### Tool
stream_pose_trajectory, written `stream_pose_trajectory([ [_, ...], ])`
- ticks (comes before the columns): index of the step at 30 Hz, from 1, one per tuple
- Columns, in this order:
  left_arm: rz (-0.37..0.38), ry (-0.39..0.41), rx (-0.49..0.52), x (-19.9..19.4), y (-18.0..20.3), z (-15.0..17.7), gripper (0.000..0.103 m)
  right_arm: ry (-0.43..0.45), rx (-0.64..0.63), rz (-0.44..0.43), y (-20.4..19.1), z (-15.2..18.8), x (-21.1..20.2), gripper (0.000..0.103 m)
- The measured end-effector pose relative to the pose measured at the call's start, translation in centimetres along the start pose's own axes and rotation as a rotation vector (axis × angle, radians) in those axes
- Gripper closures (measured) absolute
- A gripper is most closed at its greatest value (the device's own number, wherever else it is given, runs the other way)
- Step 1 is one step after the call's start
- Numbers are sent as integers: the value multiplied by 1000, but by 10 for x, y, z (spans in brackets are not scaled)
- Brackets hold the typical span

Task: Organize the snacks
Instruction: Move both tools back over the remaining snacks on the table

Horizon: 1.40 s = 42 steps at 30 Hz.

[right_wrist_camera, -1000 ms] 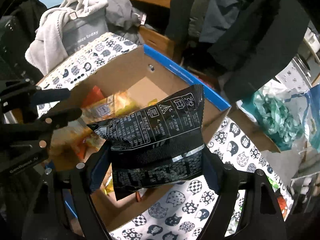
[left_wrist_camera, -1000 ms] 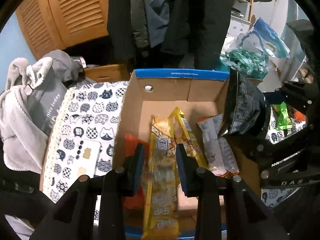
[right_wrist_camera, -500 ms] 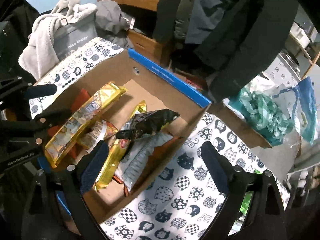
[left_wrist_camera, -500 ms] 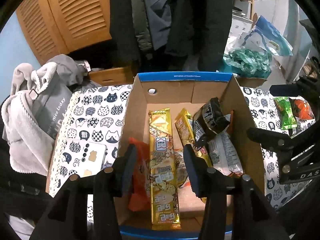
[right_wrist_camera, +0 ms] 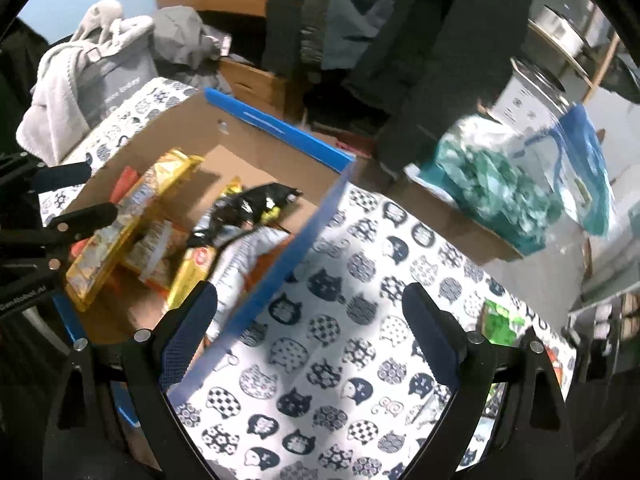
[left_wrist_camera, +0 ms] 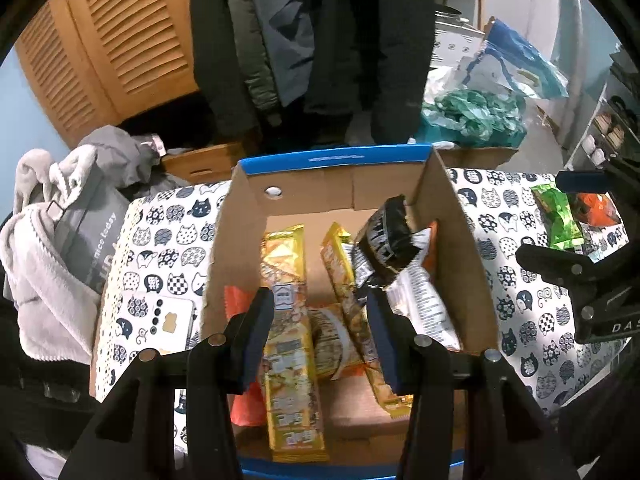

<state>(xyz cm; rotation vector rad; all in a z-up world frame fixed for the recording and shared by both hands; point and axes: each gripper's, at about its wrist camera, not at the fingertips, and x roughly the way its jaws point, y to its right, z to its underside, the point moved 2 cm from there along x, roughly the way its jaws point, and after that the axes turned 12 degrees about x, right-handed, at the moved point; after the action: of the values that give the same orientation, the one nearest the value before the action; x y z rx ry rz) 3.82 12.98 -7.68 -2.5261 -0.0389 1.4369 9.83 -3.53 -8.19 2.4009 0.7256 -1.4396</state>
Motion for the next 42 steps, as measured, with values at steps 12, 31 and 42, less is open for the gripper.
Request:
stream_pose_trajectory([
  [12, 26, 16, 95, -2, 50, -24, 44, -28, 136, 52, 62, 31, -7, 10],
  [31, 108, -13, 251, 22, 150, -57, 37, -135, 442, 169, 186, 111, 11, 10],
  [42, 124, -19, 318, 45, 190, -68, 35, -191, 635, 242, 246, 145, 28, 10],
])
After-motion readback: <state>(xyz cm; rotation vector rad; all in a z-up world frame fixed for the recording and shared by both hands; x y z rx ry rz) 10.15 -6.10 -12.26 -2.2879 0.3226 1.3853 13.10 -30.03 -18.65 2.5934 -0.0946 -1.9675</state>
